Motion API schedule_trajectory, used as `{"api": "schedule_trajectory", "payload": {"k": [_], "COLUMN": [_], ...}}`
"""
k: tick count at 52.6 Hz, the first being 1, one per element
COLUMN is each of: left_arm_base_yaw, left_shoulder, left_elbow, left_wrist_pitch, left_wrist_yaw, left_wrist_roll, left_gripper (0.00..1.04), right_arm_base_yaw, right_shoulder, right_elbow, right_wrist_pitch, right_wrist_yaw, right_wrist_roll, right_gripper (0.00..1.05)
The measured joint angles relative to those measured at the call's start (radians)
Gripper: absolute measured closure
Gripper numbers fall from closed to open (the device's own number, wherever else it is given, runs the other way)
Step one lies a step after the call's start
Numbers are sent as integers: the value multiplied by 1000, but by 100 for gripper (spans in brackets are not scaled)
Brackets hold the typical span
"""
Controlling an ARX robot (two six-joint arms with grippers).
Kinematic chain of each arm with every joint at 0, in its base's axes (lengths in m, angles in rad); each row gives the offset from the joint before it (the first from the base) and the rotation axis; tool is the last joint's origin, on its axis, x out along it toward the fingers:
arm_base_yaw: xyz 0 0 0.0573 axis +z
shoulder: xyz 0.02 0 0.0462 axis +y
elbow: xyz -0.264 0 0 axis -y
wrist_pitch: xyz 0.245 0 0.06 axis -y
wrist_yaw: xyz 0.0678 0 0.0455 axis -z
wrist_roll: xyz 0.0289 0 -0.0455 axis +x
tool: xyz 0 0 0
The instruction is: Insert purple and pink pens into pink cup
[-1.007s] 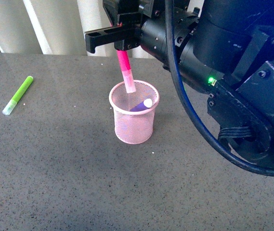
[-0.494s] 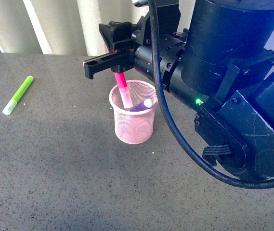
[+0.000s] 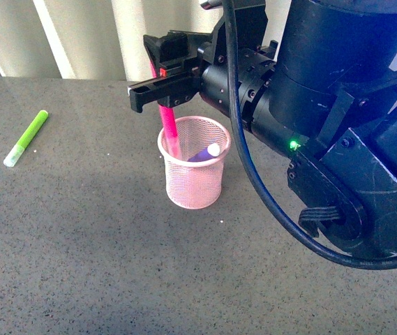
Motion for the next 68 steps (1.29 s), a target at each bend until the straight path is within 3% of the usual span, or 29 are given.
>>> {"api": "schedule_trajectory", "payload": {"k": [11,16,20,41,45,49,52,58,68], "left_arm_base_yaw": [0,0,0,0,0,0,0,0,0], "left_shoulder": [0,0,0,0,0,1,-3,-3,-2], "left_elbow": [0,0,0,0,0,0,0,0,0], "left_wrist_pitch": [0,0,0,0,0,-1,-1,-1,-1], "left_wrist_yaw": [0,0,0,0,3,-10,-7,1,0], "left_wrist_roll": [0,0,0,0,0,0,0,0,0], "left_gripper": [7,7,7,7,7,7,7,7,7], "right_arm_base_yaw": [-3,-4,-6,-16,-73,-212,-279,-284,-288], "right_shoulder": [0,0,0,0,-119,-444,-663,-804,-827], "right_elbow": [0,0,0,-43,-169,-347,-374,-456,-541], "right_wrist_pitch": [0,0,0,0,-24,-85,-87,-77,-83], "right_wrist_yaw": [-2,-2,-2,32,121,224,255,210,234], "right_wrist_roll": [0,2,1,0,-13,-11,-3,-2,-10], "right_gripper": [19,3,9,7,7,7,7,7,7]}}
